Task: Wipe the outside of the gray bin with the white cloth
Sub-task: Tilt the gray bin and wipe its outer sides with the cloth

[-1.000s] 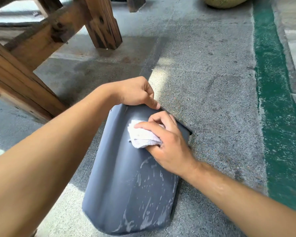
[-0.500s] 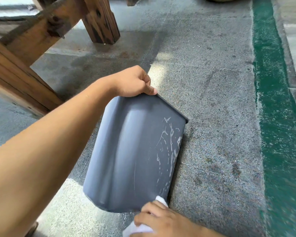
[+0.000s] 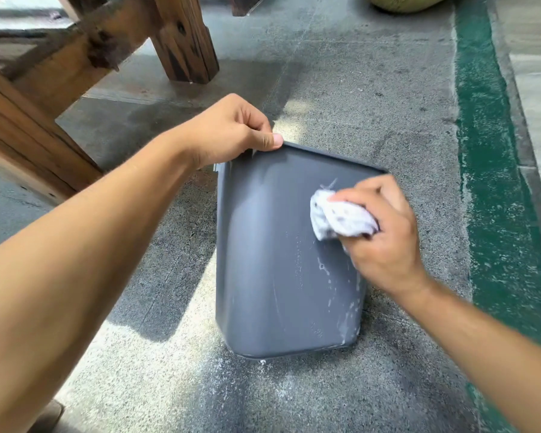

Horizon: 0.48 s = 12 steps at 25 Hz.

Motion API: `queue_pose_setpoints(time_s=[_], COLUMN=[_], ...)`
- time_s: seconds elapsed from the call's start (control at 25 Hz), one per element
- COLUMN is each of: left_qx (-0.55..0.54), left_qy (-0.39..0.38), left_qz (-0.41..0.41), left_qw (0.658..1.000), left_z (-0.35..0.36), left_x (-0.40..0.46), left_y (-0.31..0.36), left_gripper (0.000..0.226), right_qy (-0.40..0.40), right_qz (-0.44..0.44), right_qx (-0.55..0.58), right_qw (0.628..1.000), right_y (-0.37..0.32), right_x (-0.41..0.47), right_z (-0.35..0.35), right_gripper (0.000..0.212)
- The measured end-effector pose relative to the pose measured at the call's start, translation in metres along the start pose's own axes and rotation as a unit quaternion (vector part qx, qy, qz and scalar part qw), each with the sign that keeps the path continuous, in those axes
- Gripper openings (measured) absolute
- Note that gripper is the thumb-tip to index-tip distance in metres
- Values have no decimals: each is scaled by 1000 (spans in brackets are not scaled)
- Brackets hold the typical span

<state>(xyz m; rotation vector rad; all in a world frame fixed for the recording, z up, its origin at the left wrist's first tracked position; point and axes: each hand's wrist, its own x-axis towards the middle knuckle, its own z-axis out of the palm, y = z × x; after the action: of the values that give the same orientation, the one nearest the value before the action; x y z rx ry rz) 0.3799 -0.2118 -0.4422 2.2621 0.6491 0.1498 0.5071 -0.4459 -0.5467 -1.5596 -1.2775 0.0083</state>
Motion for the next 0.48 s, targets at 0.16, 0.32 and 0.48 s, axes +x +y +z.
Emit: queue_pose_setpoints(time_s=[0.16, 0.32, 0.48], left_qx=[-41, -85, -117], left_qy=[-18, -4, 36], left_qz=[7, -30, -61], left_qw=[999, 996, 991], left_z=[0, 10, 21], left_x=[0, 2, 3], left_y=[-7, -16, -26], left_gripper=[32, 25, 36], right_qy=[-12, -118, -222], right_qz=[-29, -61, -79], right_qx=[-76, -134, -164], right_qw=[997, 982, 958], right_y=[-1, -7, -18], right_x=[51, 56, 17], right_z=[3, 27, 52], right_gripper=[39, 50, 50])
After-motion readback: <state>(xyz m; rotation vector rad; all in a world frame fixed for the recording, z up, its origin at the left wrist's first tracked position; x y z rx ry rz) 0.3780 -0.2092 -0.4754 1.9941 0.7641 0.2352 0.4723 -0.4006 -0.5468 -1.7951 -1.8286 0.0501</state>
